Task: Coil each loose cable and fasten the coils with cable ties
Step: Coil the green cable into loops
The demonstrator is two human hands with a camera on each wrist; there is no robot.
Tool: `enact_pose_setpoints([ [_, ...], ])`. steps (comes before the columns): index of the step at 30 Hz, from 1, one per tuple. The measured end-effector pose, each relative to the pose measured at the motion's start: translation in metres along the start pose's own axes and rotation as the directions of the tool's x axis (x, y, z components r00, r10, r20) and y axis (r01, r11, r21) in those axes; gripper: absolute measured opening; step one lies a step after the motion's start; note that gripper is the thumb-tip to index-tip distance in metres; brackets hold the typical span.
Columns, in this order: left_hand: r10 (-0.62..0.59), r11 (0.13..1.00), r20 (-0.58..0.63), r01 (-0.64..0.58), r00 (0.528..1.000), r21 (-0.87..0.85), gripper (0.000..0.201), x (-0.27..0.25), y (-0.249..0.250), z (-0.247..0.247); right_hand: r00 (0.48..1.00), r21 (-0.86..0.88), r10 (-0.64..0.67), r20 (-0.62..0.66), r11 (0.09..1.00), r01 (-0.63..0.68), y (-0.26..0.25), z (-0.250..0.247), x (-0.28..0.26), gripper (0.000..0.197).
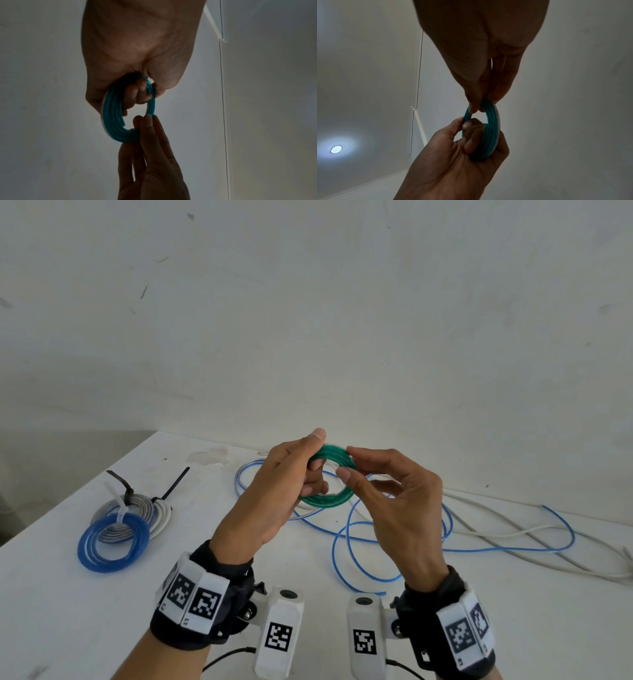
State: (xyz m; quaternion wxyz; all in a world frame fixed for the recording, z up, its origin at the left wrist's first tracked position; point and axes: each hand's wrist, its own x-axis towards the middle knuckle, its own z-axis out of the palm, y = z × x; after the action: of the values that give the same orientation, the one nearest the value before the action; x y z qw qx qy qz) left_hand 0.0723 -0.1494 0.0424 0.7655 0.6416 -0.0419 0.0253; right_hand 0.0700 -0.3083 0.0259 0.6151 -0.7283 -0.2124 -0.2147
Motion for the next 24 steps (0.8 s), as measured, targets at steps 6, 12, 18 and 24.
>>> enact_pose_setpoints([
  [6,-0.017,0.998,0.059,0.013,0.998,0.066,0.047,0.0,0.001,-0.004,0.999,0.013,-0.009,0.033,1.0,0.008,0.002,-0.004,0.001,0.022],
  [12,-0.137,0.977,0.135,0.112,0.981,0.179,0.049,-0.002,0.004,-0.01,0.992,-0.047,-0.046,0.122,0.998,0.052,0.003,-0.006,-0.002,0.021],
  [18,-0.141,0.979,0.162,0.114,0.977,0.166,0.045,-0.005,0.005,0.003,0.994,-0.065,-0.034,0.107,0.997,0.041,0.001,-0.015,-0.007,0.019],
  [24,-0.217,0.968,0.231,0.18,0.948,0.172,0.044,-0.01,-0.004,0.038,0.997,-0.117,0.072,0.028,0.991,-0.069,0.004,-0.044,-0.027,0.019],
])
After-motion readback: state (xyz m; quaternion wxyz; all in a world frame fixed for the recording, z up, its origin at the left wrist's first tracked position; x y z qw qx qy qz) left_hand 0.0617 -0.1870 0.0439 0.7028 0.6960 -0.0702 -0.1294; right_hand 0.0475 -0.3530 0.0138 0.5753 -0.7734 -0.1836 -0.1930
